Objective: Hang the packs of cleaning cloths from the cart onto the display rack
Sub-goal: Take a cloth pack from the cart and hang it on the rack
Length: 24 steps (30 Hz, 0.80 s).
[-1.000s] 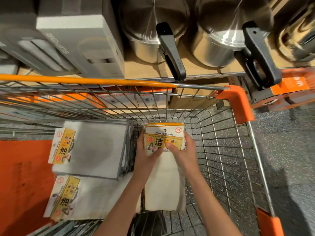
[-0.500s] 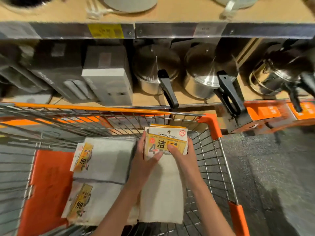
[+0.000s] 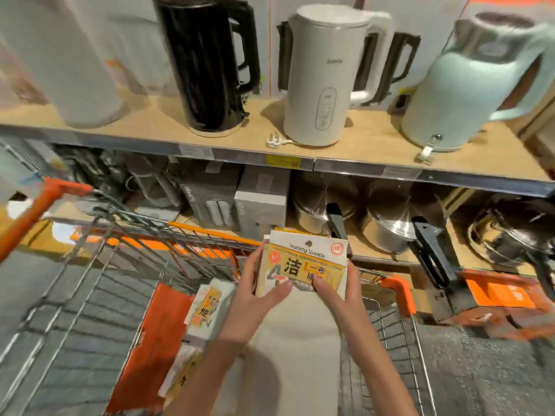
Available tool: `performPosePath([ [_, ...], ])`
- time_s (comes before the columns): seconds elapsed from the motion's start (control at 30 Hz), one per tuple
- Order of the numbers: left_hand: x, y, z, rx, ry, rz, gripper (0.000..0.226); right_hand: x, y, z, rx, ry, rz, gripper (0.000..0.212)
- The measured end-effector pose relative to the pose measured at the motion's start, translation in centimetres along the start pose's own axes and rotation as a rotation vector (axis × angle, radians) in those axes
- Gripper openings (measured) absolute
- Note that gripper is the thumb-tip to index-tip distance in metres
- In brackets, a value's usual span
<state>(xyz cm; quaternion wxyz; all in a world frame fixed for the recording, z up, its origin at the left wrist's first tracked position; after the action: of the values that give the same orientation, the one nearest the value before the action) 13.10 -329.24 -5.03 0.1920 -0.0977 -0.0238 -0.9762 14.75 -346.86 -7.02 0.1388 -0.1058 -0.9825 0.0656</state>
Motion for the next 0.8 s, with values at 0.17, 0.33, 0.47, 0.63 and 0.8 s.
performPosePath([
  [0.17, 1.5, -2.4, 3.8, -0.021, 0.111, -0.066, 0.079, 1.4, 3.6, -3.8, -0.121, 0.004, -0.099, 0.07],
  [0.33, 5.5, -7.4, 3.8, 0.013, 0.082, -0.03, 0.072, 4.5, 7.7, -6.8, -0.086, -0.043, -0.225, 0.065],
  [0.47, 7.6, -12.3, 3.9, 0.007, 0.107, 0.104, 0.048, 8.4, 11.1, -8.1, -0.049, -0.078, -0.328, 0.062],
  [0.63, 11.0, -19.2, 4.9, 0.006, 0.111, 0.261, 0.035, 14.4, 15.1, -9.4, -0.013, -0.129, -0.397, 0.064],
  [0.8, 16.5, -28.5, 5.2, 0.107, 0.112, 0.395, 0.041, 22.4, 21.4, -8.8, 0.015, -0.133, -0.509, 0.066],
])
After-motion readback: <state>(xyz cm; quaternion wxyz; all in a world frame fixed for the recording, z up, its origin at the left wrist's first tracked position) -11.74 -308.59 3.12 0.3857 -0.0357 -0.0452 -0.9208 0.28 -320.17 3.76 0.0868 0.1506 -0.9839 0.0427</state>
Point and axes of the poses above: each hand's wrist, its own x-axis away from the middle knuckle, its own y-axis out of the palm, z = x × y, the point moved 10 cm from there along -x, towards the middle knuckle, and after that the axes turned 15 degrees about z, right-handed, at the moved point
